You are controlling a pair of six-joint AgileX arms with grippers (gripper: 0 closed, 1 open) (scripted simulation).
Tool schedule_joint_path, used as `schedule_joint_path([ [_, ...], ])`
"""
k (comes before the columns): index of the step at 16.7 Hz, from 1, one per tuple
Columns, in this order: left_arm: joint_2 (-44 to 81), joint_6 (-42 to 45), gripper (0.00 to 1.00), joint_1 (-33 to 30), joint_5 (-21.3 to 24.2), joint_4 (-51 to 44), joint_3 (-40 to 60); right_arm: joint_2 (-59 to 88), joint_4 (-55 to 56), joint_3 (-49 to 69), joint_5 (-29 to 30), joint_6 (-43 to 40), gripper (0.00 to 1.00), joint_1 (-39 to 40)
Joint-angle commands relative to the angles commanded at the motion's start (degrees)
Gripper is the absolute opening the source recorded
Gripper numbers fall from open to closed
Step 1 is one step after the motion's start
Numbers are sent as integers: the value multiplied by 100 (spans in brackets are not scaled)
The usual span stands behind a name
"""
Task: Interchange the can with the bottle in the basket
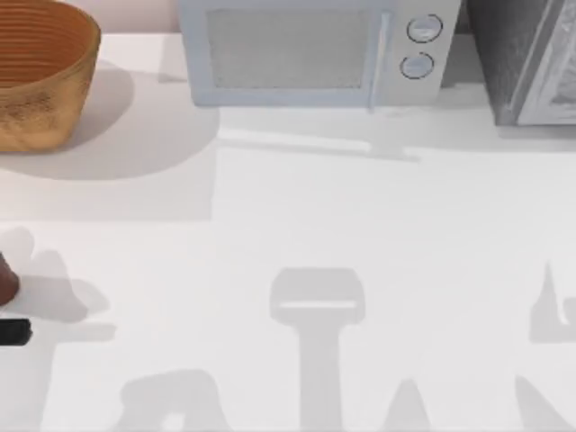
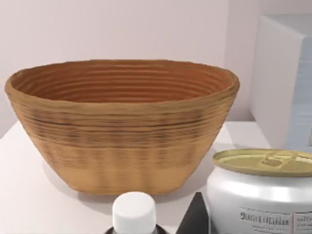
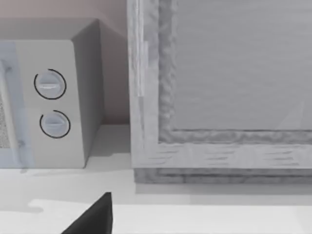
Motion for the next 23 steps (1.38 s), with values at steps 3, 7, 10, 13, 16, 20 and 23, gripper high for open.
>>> schedule_joint_path([
  [3,0,0,0,0,0,0,0,0,0,0,0,0,100,0],
  [7,25,11,0,-1,3,-11,-1,0,0,0,0,0,100,0],
  [10,385,52,0,-49,100,203,168,0,0,0,0,0,100,0],
  [13,1176,105,0,-145,326,660,531,0,0,0,0,0,100,0],
  [16,2110,141,0,-258,647,1206,964,0,0,0,0,0,100,0],
  [20,3341,172,0,-404,1096,1907,1511,0,0,0,0,0,100,0],
  [23,4202,174,0,-493,1389,2367,1853,0,0,0,0,0,100,0],
])
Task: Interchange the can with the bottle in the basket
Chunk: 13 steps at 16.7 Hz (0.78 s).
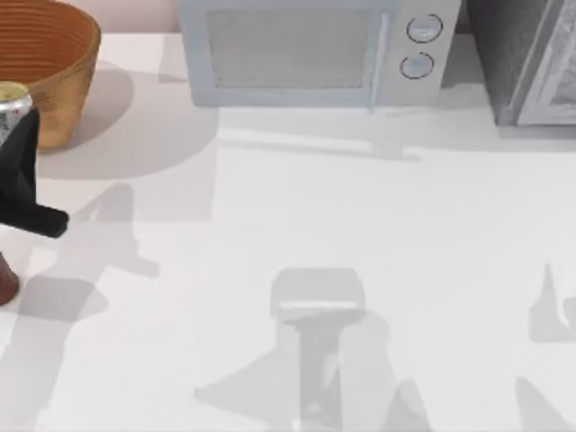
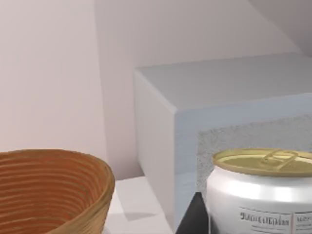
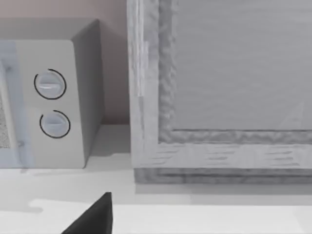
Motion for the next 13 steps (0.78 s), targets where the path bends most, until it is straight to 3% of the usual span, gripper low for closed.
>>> schedule_joint_path([
  [13,3234,9,0,-444,1312,1844,1307,0,0,0,0,0,100,0],
])
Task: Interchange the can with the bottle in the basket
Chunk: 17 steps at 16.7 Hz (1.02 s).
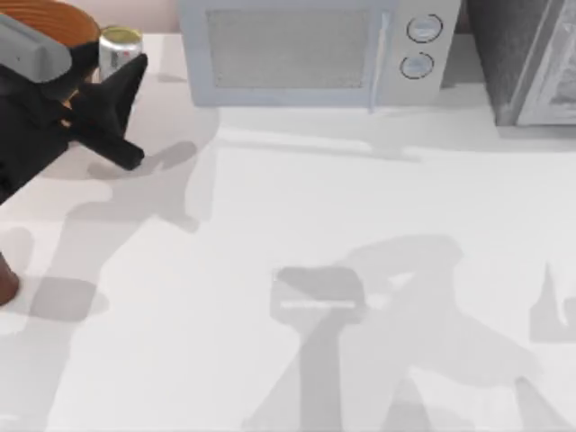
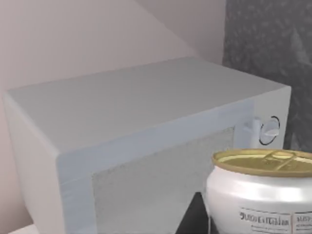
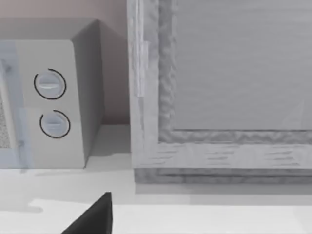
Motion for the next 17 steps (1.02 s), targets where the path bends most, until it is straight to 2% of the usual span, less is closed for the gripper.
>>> schedule_joint_path([
  [17,3259,20,0,-467,1929,1932,1379,0,0,0,0,0,100,0],
])
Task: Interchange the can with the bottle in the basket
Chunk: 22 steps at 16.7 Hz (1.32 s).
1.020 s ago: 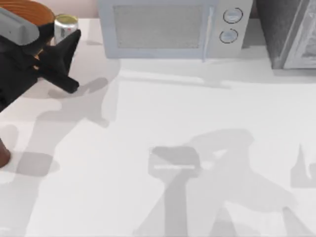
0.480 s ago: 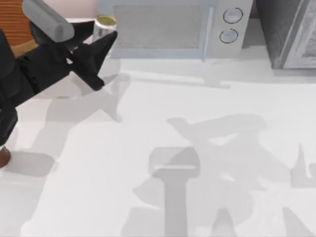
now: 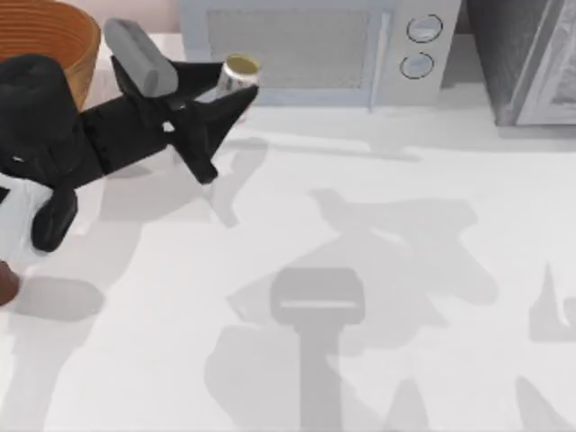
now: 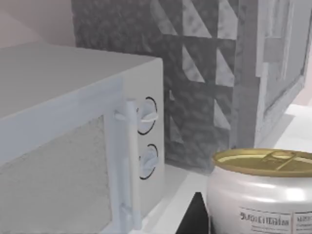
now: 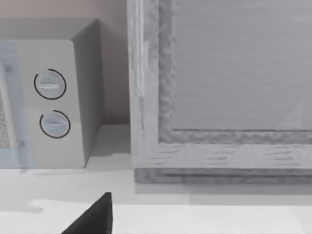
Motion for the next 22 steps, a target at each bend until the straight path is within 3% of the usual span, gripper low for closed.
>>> schedule_joint_path([
  [22,3732,-14,0,-412,2719,1594,1968,0,0,0,0,0,100,0],
])
